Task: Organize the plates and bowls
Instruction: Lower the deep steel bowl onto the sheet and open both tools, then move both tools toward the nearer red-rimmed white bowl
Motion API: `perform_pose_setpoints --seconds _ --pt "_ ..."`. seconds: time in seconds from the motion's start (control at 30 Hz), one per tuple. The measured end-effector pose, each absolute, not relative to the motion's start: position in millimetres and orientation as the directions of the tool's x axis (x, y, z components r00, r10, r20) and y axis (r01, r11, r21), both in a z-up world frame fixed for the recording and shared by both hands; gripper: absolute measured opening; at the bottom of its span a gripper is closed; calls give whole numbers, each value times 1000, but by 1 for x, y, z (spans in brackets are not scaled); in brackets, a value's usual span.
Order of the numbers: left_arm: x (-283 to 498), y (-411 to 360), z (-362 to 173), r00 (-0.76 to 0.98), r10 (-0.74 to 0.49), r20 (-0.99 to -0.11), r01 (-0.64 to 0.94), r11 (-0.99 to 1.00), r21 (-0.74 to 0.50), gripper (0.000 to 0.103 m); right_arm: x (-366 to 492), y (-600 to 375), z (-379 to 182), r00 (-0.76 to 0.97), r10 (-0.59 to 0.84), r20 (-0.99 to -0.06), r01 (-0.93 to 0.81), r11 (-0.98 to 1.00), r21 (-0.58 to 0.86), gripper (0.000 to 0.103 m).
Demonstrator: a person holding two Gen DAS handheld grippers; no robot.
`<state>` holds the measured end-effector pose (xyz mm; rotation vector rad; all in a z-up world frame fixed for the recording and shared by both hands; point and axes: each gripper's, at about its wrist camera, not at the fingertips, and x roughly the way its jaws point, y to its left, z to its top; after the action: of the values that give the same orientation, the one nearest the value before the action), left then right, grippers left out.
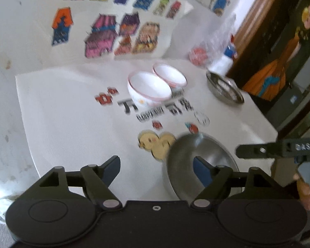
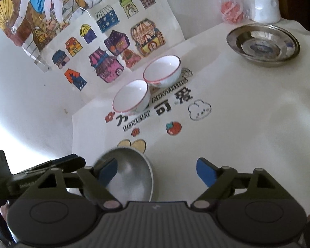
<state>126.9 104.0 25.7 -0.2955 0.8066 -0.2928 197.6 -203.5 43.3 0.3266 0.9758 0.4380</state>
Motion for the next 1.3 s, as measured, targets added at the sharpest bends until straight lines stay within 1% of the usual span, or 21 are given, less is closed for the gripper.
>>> perform_pose_setpoints --seconds 0.07,0.13,0.23,0.3,0.33,0.37,0.7,0.83,0.93,1.0,1.3 --pt "134 110 28 674 -350 -650 124 922 -368 82 204 -205 44 493 500 -712 -213 863 459 94" --pt "142 117 29 685 -340 -644 103 920 -378 88 212 -205 44 501 507 -701 -215 858 466 97" --pt "154 124 27 700 -327 -635 77 919 -388 88 223 -206 43 522 507 -686 -219 857 466 101" --pt "163 128 25 709 -314 -631 59 919 -391 96 233 -204 42 538 498 -681 -220 862 456 102" --pt "168 131 22 715 -307 -627 50 918 -393 101 238 -202 41 544 493 -679 -220 865 451 102" --pt "173 133 21 725 -296 -622 39 919 -392 102 242 -201 39 547 490 -679 -219 867 449 103" --pt "228 148 3 726 -240 -645 -37 922 -385 102 291 -177 22 547 497 -674 -212 861 462 103" --pt "244 146 -3 721 -240 -650 -38 923 -382 102 304 -166 20 545 505 -670 -227 857 462 103" --pt "252 143 -6 724 -230 -650 -35 929 -369 102 309 -158 18 546 487 -682 -230 870 436 102" --pt "258 141 -7 727 -230 -647 -31 930 -365 102 312 -153 16 545 486 -683 -237 871 430 100" --pt "276 130 -10 728 -241 -642 -20 928 -372 102 321 -145 10 554 468 -689 -232 881 412 96"
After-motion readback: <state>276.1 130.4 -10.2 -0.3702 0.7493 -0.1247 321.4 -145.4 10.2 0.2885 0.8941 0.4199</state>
